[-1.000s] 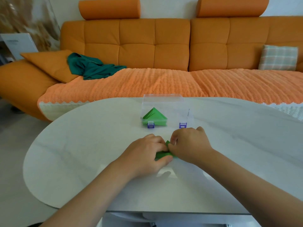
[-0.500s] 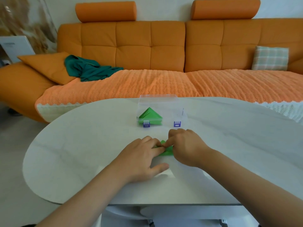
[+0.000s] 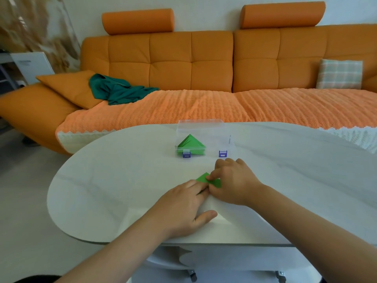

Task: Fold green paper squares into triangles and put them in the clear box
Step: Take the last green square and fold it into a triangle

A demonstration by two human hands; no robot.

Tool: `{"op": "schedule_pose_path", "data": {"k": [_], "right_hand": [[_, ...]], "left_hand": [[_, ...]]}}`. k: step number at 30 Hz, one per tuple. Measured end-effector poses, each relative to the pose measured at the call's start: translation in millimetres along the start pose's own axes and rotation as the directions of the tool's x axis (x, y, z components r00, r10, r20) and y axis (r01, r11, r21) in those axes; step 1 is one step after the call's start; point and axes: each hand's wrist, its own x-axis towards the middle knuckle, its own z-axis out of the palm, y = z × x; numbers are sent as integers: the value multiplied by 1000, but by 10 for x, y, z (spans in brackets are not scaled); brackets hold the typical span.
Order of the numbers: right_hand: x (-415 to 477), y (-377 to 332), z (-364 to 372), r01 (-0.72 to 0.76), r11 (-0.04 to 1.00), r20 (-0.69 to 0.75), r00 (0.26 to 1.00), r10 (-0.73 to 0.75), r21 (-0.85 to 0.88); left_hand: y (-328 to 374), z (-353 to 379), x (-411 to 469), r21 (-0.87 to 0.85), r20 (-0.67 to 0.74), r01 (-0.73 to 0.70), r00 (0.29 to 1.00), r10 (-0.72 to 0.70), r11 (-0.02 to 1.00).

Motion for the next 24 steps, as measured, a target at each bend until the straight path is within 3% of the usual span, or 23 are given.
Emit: {"op": "schedule_pose_path", "data": {"k": [12, 17, 24], "right_hand": [[-161, 81, 31, -61, 996, 10, 998, 61, 59], [-234, 45, 34, 121, 993, -167, 979, -119, 1], [-414, -47, 32, 105, 994, -107, 989, -106, -14]], "left_hand": [[9, 88, -54, -118, 14, 70, 998, -69, 991], [19, 83, -56, -150, 17, 84, 996, -82, 985], [48, 68, -66, -136, 23, 103, 995, -100, 985]]}}
